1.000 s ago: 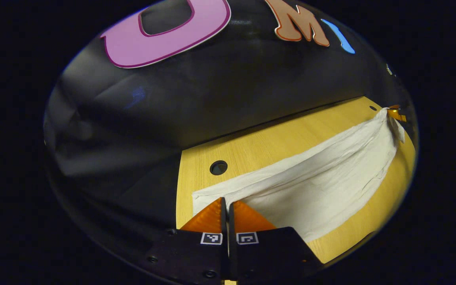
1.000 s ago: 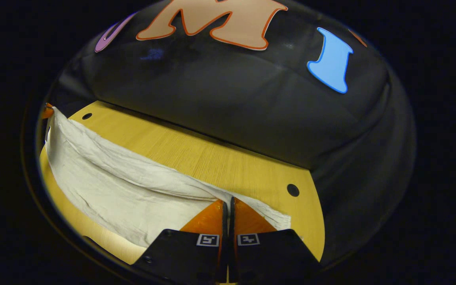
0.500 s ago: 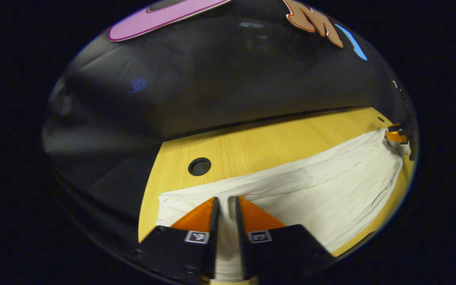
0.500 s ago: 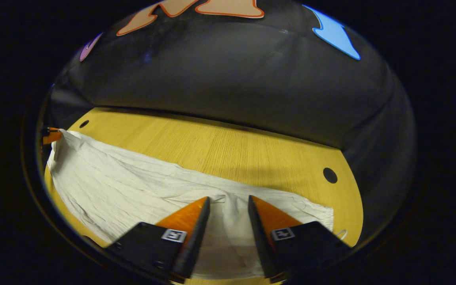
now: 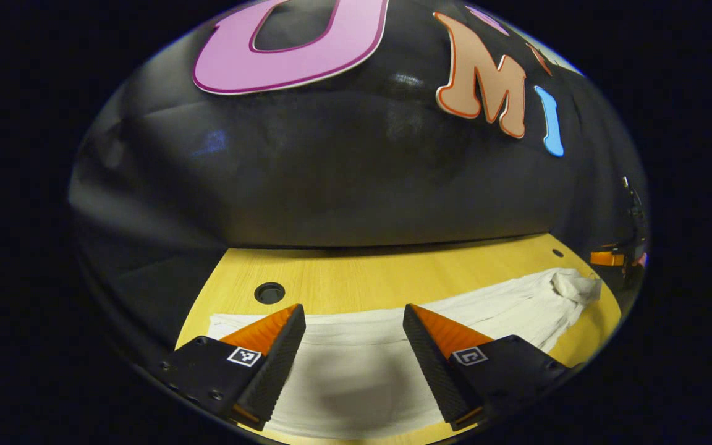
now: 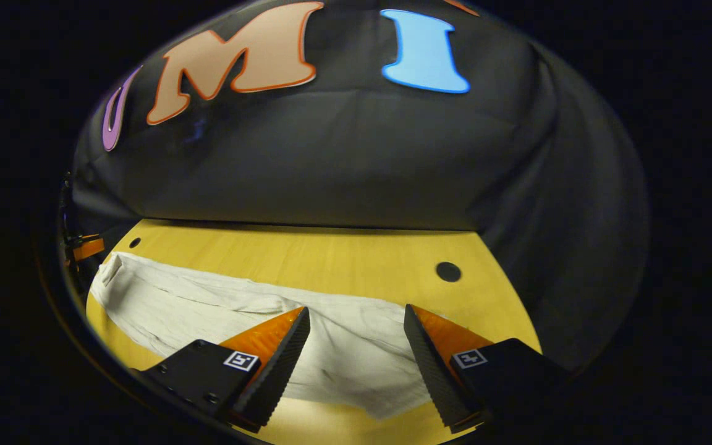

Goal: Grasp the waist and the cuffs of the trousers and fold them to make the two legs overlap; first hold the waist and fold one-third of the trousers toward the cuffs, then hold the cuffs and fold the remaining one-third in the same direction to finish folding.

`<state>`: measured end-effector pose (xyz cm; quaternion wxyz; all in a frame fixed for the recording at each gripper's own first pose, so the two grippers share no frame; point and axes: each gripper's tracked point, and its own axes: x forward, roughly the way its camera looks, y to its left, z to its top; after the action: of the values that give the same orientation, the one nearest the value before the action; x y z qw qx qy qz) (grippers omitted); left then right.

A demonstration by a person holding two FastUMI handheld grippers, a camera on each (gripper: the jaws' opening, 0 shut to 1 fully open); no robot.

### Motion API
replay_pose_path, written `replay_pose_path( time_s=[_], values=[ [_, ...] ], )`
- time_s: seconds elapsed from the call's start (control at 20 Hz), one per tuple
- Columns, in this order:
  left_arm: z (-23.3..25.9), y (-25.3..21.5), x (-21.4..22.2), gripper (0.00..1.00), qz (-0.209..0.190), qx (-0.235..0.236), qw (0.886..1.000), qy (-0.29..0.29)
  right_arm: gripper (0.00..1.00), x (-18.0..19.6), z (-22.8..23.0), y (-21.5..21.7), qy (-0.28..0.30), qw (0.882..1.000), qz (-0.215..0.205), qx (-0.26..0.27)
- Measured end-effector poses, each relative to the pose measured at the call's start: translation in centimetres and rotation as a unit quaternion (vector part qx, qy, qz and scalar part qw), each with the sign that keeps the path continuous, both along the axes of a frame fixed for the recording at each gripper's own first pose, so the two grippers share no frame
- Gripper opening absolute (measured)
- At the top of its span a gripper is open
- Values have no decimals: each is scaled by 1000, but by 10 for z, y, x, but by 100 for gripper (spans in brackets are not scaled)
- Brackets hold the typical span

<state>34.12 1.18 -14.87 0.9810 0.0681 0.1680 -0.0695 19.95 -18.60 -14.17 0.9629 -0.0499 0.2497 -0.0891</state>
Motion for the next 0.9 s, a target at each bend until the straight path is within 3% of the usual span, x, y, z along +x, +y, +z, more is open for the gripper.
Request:
replay_pose_path(
  time_s=[0.2,0.4,0.6,0.9],
  values=[
    [5,-15,-29,96,-1,-18,1000,-2,98,-57,-10,-71,21,998,-62,4],
    [4,-45,-57,96,-10,-54,998,6,99,-100,-40,-114,49,993,-107,14],
    [6,-74,-78,96,-22,-50,999,4,98,-116,-74,-123,76,989,-116,41],
    [35,-114,-107,95,-57,-53,997,-23,99,-96,-108,-101,94,987,-92,89]
  ],
)
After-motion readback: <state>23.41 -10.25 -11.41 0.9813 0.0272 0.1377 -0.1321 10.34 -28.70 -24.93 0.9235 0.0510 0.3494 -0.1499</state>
